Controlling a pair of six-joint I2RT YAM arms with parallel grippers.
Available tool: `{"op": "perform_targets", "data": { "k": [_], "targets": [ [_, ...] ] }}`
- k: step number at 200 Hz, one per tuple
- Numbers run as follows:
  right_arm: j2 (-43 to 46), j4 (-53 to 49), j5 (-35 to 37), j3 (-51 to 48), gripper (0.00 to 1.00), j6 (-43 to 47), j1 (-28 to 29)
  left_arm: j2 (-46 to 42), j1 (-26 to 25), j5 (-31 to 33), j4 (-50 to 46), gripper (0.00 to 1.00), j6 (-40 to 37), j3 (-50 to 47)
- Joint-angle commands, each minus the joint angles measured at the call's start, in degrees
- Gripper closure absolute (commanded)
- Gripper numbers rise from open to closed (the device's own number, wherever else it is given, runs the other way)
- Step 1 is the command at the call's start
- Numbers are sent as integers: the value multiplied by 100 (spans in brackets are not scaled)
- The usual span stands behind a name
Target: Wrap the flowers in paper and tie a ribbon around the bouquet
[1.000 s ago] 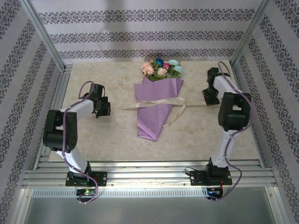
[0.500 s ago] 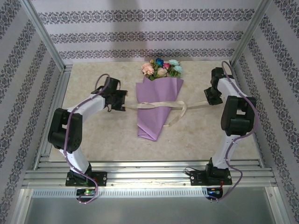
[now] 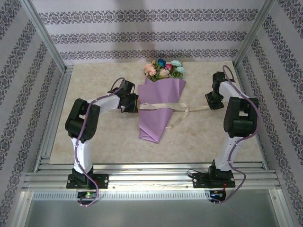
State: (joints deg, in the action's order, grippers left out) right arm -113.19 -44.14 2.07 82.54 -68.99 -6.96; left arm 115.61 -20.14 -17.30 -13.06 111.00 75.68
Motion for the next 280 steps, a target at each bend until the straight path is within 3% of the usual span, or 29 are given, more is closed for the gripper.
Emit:
{"op": "perform_targets", "data": {
  "k": [1, 8, 29, 84, 128, 137, 156, 168, 182, 202, 237, 264, 280],
  "targets": [
    [163, 16, -22, -148, 100, 35, 51, 83, -18, 211, 344, 84, 257, -68],
    [172, 28, -15, -168, 100, 36, 38, 1, 3, 244, 428, 100, 295, -186],
    [178, 16, 32, -156, 100, 163, -52, -459, 372, 402, 289, 100, 11, -476],
    [156, -27, 94, -50, 100, 532, -477, -1647, 2194, 40, -92, 100, -942, -1387],
    [51, -108, 16, 141, 100, 709, -596, -1808, 2654, -12, -216, 100, -1252, -1790],
    [26, -137, -92, 170, 100, 726, -591, -1736, 2643, -124, -296, 98, -1368, -1740],
    [5, -250, -237, 139, 100, 694, -560, -1688, 2553, -309, -593, 57, -1508, -1683],
    [93, -253, -305, -13, 77, 608, -552, -1915, 2422, -90, -969, 42, -1589, -1666],
    [319, -223, -360, -265, 62, 479, -535, -2276, 2149, 269, -1563, 29, -1668, -1534],
    [791, -26, -541, -696, 49, 187, -474, -2662, 1535, 330, -1639, 25, -1344, -1548],
    [1349, 868, -1467, -1407, 40, -879, 232, -2298, 338, 97, -521, 25, -290, -1513],
    [1346, 2207, -1951, -1896, 36, -1984, 1050, -1350, 39, 42, -282, 24, -387, -911],
    [1168, 2483, -1961, -1902, 36, -2367, 1445, -1052, -13, 134, -237, 26, -426, -737]
  ]
}}
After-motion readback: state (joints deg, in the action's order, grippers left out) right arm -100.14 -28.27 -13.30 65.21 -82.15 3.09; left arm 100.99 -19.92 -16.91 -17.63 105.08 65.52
